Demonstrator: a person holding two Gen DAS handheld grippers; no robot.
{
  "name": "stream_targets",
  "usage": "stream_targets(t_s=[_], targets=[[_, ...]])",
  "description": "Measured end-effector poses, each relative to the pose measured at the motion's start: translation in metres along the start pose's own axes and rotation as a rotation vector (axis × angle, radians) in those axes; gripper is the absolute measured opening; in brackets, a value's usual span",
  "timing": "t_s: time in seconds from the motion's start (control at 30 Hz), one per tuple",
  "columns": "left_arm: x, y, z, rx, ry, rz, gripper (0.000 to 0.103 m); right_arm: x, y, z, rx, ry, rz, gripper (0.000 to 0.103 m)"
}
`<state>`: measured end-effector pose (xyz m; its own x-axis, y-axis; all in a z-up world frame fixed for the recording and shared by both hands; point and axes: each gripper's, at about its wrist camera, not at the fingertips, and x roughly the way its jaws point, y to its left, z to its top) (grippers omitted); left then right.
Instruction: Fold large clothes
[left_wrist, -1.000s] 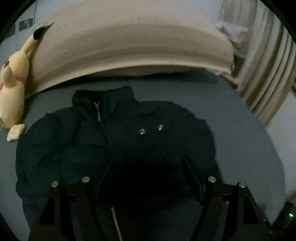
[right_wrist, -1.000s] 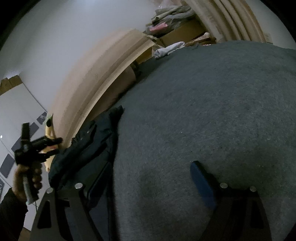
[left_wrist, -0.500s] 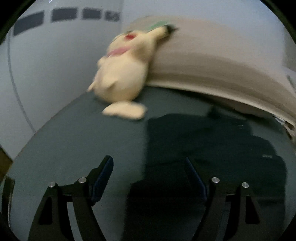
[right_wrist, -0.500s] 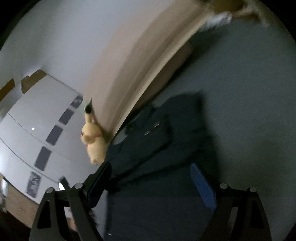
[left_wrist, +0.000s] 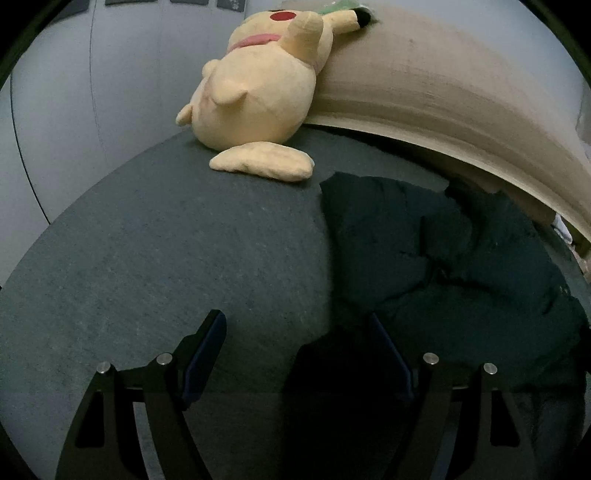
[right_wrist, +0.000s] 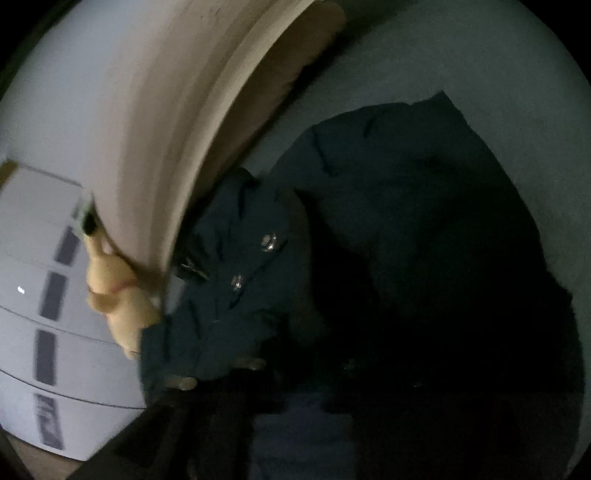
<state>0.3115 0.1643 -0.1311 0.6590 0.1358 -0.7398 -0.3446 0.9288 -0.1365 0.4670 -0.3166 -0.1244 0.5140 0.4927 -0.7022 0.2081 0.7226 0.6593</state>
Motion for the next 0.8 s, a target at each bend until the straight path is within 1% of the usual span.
stream_targets(t_s=[0.03,0.1,0.17,0.2,0.27,0.33,0.37,0.4,0.43,0.47,0.5,0.63,0.7,0.77,0.8], targets=[[-0.002,0.000,0.001,0.003,-0.004,0.000,0.080,-0.011,0.013,-0.001,-0.075,-0.042,-0.037,0.009],[-0.008,0.002,0.006,0.009,-0.022,0.016,0.080,-0.035,0.036,-0.007,-0.184,-0.106,-0.067,0.008],[-0.019,0.004,0.012,-0.006,-0.068,0.042,0.080,-0.071,0.057,-0.017,-0.299,-0.200,-0.099,0.008],[-0.024,0.002,0.014,-0.010,-0.092,0.046,0.080,-0.080,0.061,-0.022,-0.330,-0.221,-0.107,0.008],[-0.026,-0.008,0.017,0.009,-0.112,0.060,0.080,-0.084,0.059,-0.030,-0.359,-0.219,-0.140,0.008],[-0.022,-0.021,0.016,0.040,-0.094,0.050,0.080,-0.065,0.046,-0.032,-0.372,-0.191,-0.220,0.008],[-0.016,-0.033,0.013,0.078,-0.075,0.051,0.080,-0.052,0.031,-0.032,-0.341,-0.154,-0.241,0.008],[-0.007,-0.041,0.011,0.116,-0.052,0.074,0.080,-0.040,0.023,-0.031,-0.321,-0.123,-0.256,0.008],[0.004,-0.048,0.006,0.157,-0.012,0.110,0.080,-0.029,0.011,-0.034,-0.311,-0.103,-0.265,0.008],[0.015,-0.051,0.001,0.175,0.024,0.125,0.080,-0.025,0.004,-0.038,-0.314,-0.097,-0.268,0.009],[0.022,-0.051,-0.002,0.179,0.040,0.130,0.082,-0.026,-0.006,-0.042,-0.313,-0.094,-0.265,0.009],[0.031,-0.050,-0.003,0.188,0.047,0.142,0.085,-0.021,-0.012,-0.042,-0.315,-0.088,-0.261,0.010],[0.033,-0.047,-0.004,0.181,0.045,0.146,0.090,-0.021,-0.011,-0.039,-0.307,-0.081,-0.254,0.010],[0.034,-0.042,-0.005,0.156,0.052,0.130,0.092,-0.022,-0.011,-0.042,-0.310,-0.089,-0.259,0.011],[0.035,-0.040,-0.004,0.146,0.056,0.120,0.092,-0.022,-0.010,-0.042,-0.313,-0.087,-0.261,0.014]])
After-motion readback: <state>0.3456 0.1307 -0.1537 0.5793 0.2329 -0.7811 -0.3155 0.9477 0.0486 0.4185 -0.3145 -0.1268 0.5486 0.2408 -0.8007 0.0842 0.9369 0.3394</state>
